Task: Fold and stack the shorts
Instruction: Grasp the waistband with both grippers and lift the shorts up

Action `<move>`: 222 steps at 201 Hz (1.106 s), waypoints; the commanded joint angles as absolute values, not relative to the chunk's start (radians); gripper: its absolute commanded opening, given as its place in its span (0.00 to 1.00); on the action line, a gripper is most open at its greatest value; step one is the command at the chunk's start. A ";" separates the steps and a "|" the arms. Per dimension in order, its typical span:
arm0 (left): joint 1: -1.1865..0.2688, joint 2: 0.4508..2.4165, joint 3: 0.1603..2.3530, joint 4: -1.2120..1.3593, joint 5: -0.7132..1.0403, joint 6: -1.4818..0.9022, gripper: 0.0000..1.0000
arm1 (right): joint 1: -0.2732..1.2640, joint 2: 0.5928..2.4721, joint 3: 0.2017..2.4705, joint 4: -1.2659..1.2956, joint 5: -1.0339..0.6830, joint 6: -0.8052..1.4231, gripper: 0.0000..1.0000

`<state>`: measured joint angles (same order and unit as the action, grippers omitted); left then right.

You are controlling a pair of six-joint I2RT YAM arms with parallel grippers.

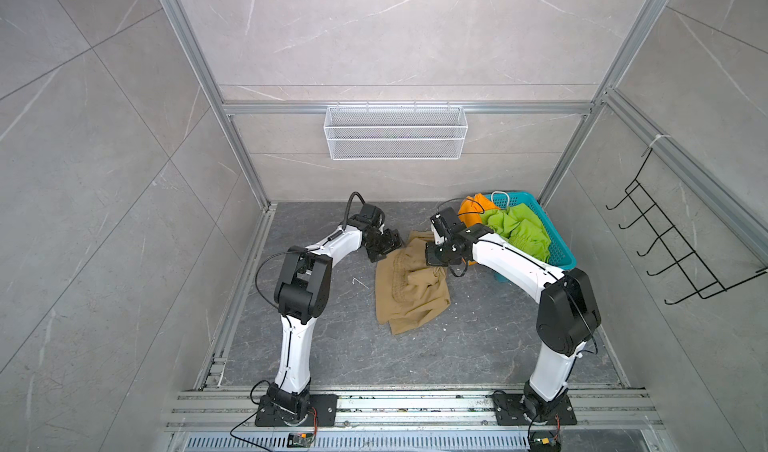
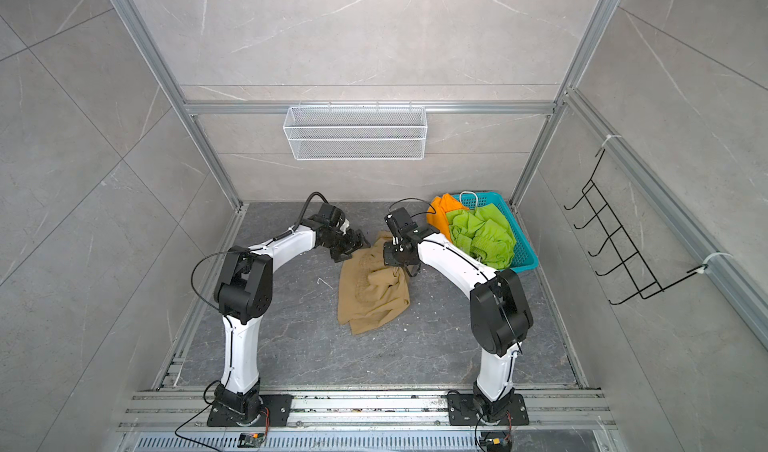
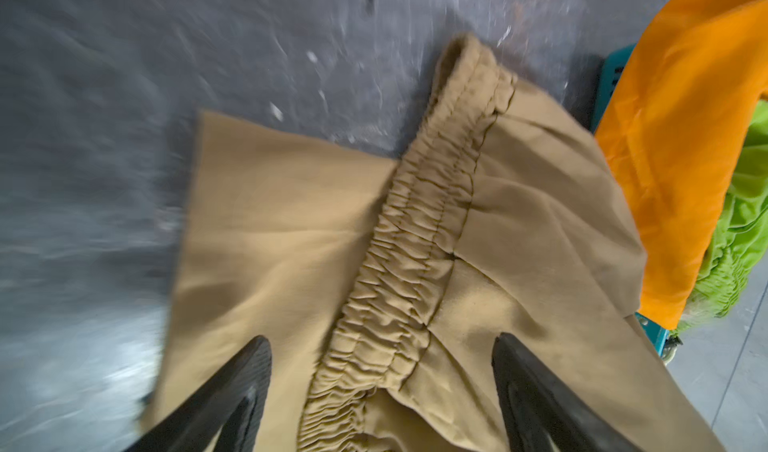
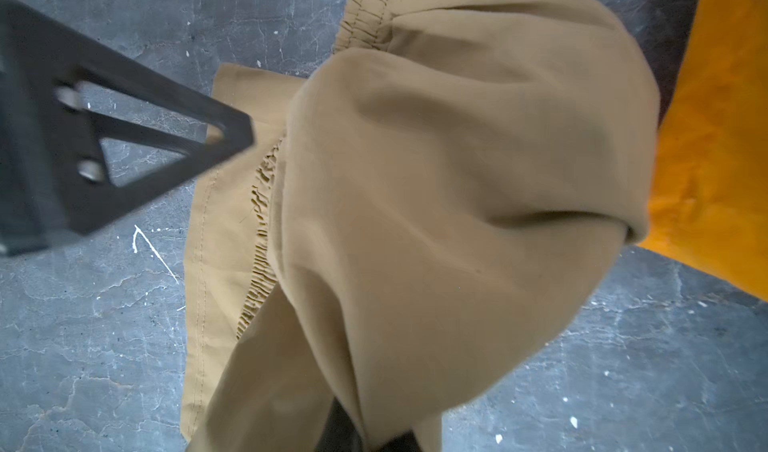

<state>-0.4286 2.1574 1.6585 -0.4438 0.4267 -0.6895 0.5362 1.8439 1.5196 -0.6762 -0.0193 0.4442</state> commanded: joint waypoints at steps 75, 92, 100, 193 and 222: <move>-0.466 2.187 1.598 -0.347 0.464 -0.819 0.78 | 0.509 1.832 1.465 -0.625 -0.046 0.454 0.00; -0.474 2.198 1.597 -0.310 0.471 -0.840 0.70 | 0.506 1.827 1.463 -0.619 -0.053 0.457 0.00; -0.480 2.205 1.602 -0.300 0.472 -0.845 0.63 | 0.505 1.827 1.464 -0.617 -0.055 0.458 0.00; -0.462 2.178 1.783 -0.296 0.474 -0.831 0.00 | 0.462 1.841 1.664 -0.690 -0.080 0.449 0.00; -0.386 2.124 1.956 -0.351 0.501 -0.824 0.00 | 0.434 1.858 1.925 -0.795 -0.076 0.423 0.00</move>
<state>-0.4625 2.2147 1.8080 -0.3195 0.4793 -0.8474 0.4564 1.8553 1.7096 -0.7258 -0.0784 0.4500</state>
